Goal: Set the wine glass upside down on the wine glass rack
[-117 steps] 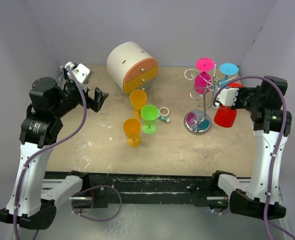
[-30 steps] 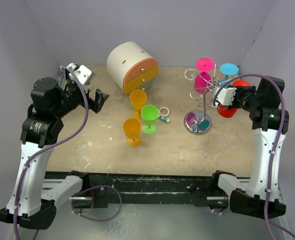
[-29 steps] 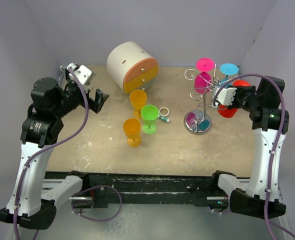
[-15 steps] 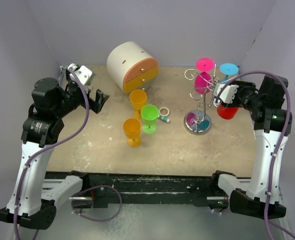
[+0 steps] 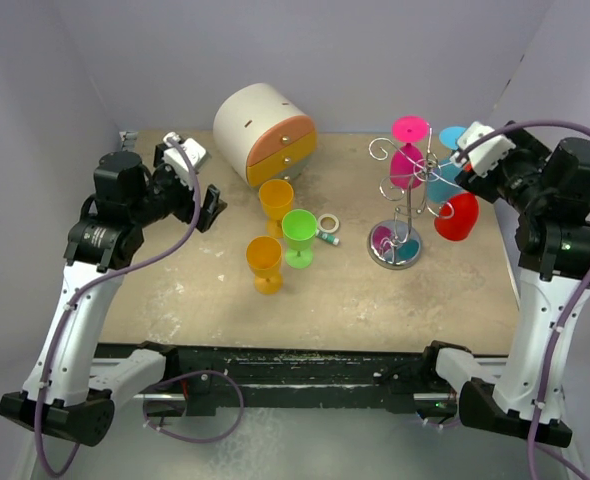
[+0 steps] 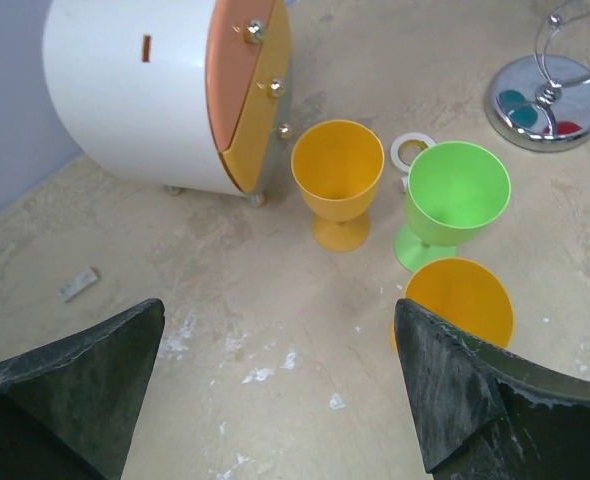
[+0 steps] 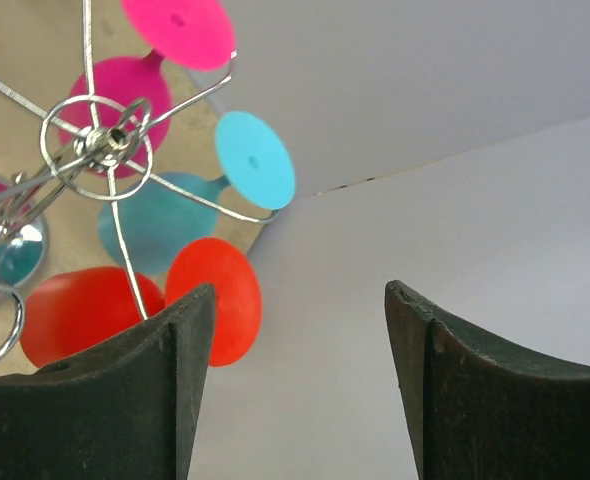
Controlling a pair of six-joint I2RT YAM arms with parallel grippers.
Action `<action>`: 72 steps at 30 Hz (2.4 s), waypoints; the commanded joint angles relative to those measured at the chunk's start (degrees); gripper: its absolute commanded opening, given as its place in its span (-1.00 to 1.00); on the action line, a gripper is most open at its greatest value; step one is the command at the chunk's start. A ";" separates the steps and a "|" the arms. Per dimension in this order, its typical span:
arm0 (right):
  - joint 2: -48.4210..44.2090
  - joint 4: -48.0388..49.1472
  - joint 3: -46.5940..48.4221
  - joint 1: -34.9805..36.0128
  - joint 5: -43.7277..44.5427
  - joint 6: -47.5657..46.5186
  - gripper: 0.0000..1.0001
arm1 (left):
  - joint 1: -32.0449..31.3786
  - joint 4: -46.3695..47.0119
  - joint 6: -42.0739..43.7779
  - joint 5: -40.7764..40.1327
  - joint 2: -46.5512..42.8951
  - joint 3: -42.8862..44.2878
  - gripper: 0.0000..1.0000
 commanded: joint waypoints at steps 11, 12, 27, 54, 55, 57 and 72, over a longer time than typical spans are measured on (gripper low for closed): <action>-3.25 14.23 1.09 -0.12 -12.55 33.40 0.52 | -0.11 12.35 -9.17 1.57 8.56 -1.50 0.97; -3.47 15.24 0.66 -0.09 -13.03 35.60 0.52 | -0.17 13.35 -10.58 1.41 9.65 -1.12 0.96; -2.45 11.29 2.12 -0.14 -21.10 39.63 0.54 | -11.62 23.68 -18.38 -14.03 27.54 1.70 0.66; -1.01 9.52 1.38 -0.13 -21.08 37.01 0.54 | -11.99 23.37 -10.92 -17.58 37.67 5.16 -0.91; -0.93 9.51 1.43 -0.16 -21.00 36.97 0.54 | -12.00 23.04 -9.99 -18.40 36.92 5.14 -0.98; -0.92 9.49 1.60 -0.12 -20.93 37.00 0.54 | -12.03 21.85 -7.56 -20.31 35.22 5.16 -1.00; -2.33 9.23 1.74 -0.11 -20.28 38.04 0.62 | -11.63 13.54 6.50 -30.37 12.78 1.10 -1.00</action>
